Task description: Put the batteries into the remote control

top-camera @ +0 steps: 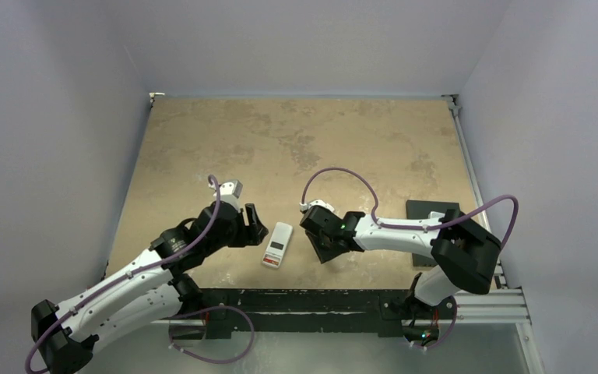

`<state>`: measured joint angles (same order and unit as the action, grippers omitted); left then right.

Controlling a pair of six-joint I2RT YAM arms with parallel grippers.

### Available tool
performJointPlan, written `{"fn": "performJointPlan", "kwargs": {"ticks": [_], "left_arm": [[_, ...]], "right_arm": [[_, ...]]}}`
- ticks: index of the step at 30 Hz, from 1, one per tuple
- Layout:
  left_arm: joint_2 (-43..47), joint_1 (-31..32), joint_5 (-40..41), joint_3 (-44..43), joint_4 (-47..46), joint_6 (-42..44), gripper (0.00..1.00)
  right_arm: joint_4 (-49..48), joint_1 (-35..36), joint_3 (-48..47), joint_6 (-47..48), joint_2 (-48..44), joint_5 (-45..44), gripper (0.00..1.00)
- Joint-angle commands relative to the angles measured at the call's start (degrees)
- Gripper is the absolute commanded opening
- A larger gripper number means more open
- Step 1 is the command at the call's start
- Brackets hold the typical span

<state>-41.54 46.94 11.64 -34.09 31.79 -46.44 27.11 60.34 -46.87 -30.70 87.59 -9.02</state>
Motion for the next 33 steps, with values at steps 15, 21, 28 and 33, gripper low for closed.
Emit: {"fn": "performJointPlan", "kwargs": {"ticks": [15,21,28,33], "left_arm": [[-3.23,-0.10,1.15,3.17,-6.04,-0.94,0.64],[-3.12,-0.18,2.25,4.78,-6.69,-1.60,0.65],[-1.64,-0.25,3.79,7.66,-6.85,-3.52,0.65],[-0.18,-0.59,4.49,9.34,-6.57,-4.37,0.62]], "right_arm": [[3.89,1.97,0.52,-1.56,-1.55,-1.91,0.12],[4.75,2.23,-0.54,-1.30,-1.91,-2.75,0.00],[6.20,4.21,-3.21,-0.23,-2.95,-3.91,0.00],[6.96,6.11,-5.89,1.19,-2.87,-4.41,0.00]]}}
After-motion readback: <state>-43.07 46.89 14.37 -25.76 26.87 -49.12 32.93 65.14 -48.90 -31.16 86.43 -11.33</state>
